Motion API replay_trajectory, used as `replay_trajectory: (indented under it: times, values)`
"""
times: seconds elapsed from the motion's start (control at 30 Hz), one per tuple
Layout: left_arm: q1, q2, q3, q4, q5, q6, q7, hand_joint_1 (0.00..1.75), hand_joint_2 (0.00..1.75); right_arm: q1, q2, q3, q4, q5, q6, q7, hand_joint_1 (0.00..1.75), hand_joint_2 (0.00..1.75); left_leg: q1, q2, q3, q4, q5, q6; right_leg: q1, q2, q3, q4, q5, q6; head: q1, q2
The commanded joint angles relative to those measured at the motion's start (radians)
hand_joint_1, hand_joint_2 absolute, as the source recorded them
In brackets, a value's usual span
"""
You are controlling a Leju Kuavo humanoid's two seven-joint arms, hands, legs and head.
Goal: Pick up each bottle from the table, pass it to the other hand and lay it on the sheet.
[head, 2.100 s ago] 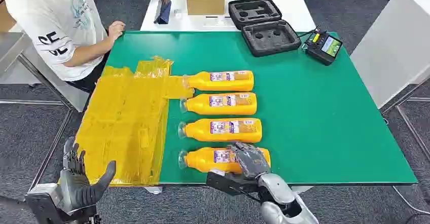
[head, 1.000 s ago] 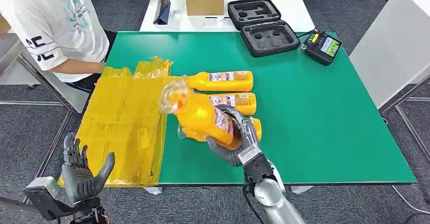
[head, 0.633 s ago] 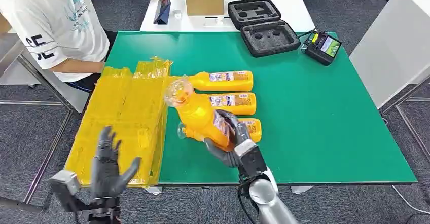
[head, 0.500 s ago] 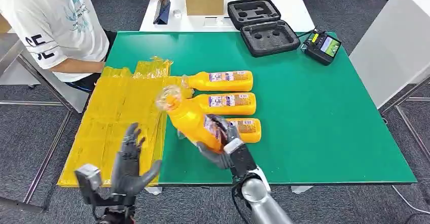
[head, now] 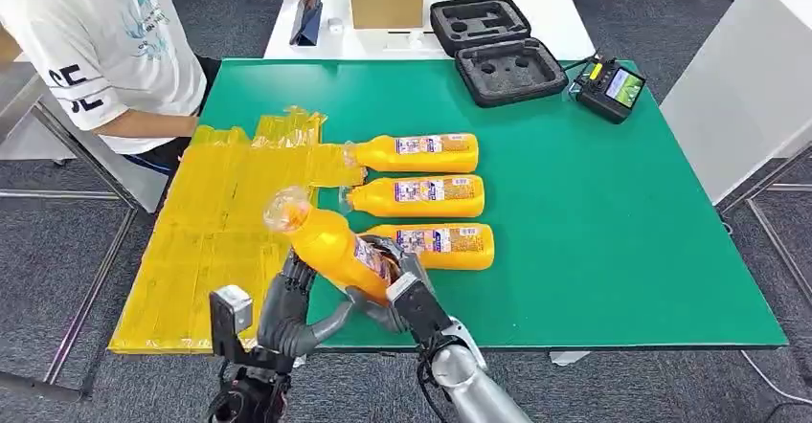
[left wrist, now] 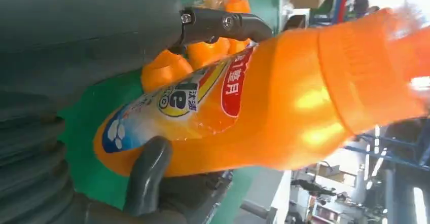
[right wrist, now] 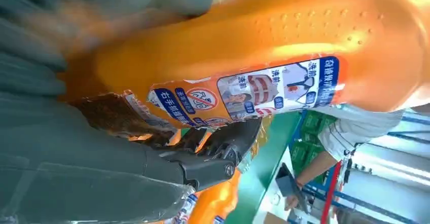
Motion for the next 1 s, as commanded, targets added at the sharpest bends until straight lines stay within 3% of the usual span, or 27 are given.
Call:
replay_trajectory:
  times: [0.03,0.3,0.6,0.63,0.67,0.7,0.73,0.77,0.9,0.93,0.97,1.0]
  values:
    - [-0.155,-0.003,-0.008,0.273,0.139,-0.059,-0.002,0.00,1.75,-0.034,0.014,0.170,0.076,0.110,-0.032,0.041,1.75,1.75,0.001,-0.002,0.004,-0.001,0.000,-0.001,0.001,-0.001,0.005,-0.001,-0.001,-0.001,0.000,0.000]
    - [-0.189,0.012,0.049,0.215,0.283,-0.107,0.013,0.00,1.75,-0.052,0.023,0.269,0.115,0.213,-0.012,0.078,1.75,1.75,0.001,-0.001,0.002,-0.001,0.000,-0.001,0.001,0.000,0.001,0.000,0.000,-0.001,0.000,0.000]
    - [-0.150,0.038,0.092,0.080,0.301,-0.073,-0.013,0.05,1.75,-0.049,0.012,0.243,0.111,0.235,0.017,0.096,1.75,1.75,0.002,-0.002,0.002,0.000,0.000,-0.001,0.001,-0.002,0.001,-0.001,-0.001,-0.001,0.000,0.000]
    - [-0.143,0.038,0.094,0.071,0.301,-0.073,-0.013,0.21,1.75,-0.050,0.011,0.240,0.110,0.238,0.017,0.096,1.75,1.75,0.002,-0.002,0.001,0.000,0.000,-0.001,0.002,-0.001,0.001,-0.001,-0.001,-0.001,0.000,0.000]
    - [-0.127,0.037,0.099,0.053,0.297,-0.061,-0.021,1.03,1.75,-0.053,0.011,0.236,0.107,0.242,0.018,0.098,1.75,1.75,0.002,-0.002,0.003,0.000,-0.001,-0.002,0.002,-0.002,0.003,-0.001,-0.002,-0.001,0.000,0.000]
    - [-0.117,0.036,0.100,0.042,0.281,-0.041,-0.030,1.48,1.75,-0.051,0.012,0.228,0.103,0.245,0.020,0.100,1.75,1.75,0.002,-0.001,0.002,0.000,0.000,-0.001,0.001,-0.001,0.002,-0.001,-0.001,-0.001,0.000,0.000]
    - [-0.110,0.035,0.101,0.038,0.280,-0.036,-0.033,1.52,1.75,-0.052,0.011,0.225,0.101,0.245,0.024,0.100,1.75,1.75,0.002,-0.001,0.002,0.000,0.000,-0.001,0.001,0.000,0.001,-0.001,-0.001,-0.001,0.000,0.000]
    - [-0.105,0.034,0.101,0.033,0.278,-0.034,-0.035,1.75,1.75,-0.051,0.011,0.225,0.099,0.248,0.024,0.101,1.75,1.75,0.002,-0.002,0.004,-0.001,-0.001,-0.002,0.002,-0.001,0.003,-0.001,-0.002,-0.001,0.000,0.000]
    - [-0.099,0.028,0.087,0.025,0.247,-0.015,-0.043,1.75,1.75,-0.044,0.008,0.222,0.084,0.258,0.019,0.104,1.75,1.75,0.001,-0.002,0.002,0.000,0.000,-0.001,0.001,-0.002,0.001,-0.001,-0.001,-0.001,0.000,0.000]
    - [-0.100,0.028,0.086,0.027,0.246,-0.015,-0.041,1.75,1.75,-0.041,0.008,0.222,0.080,0.261,0.017,0.103,1.40,1.75,0.002,-0.003,0.004,0.000,-0.001,-0.002,0.002,-0.002,0.004,-0.001,-0.002,-0.001,0.000,0.000]
    - [-0.102,0.027,0.085,0.029,0.243,-0.010,-0.041,1.75,1.75,-0.037,0.008,0.223,0.070,0.263,0.014,0.102,0.00,1.75,0.001,-0.003,0.001,0.000,0.000,-0.001,0.001,-0.003,0.001,-0.001,-0.001,-0.001,0.000,0.000]
    - [-0.107,0.025,0.086,0.035,0.239,0.004,-0.040,1.75,1.75,-0.027,0.007,0.220,0.047,0.262,0.009,0.094,0.00,1.75,0.001,-0.002,0.001,-0.001,0.000,-0.001,0.001,-0.002,0.000,-0.001,-0.001,-0.001,0.000,0.000]
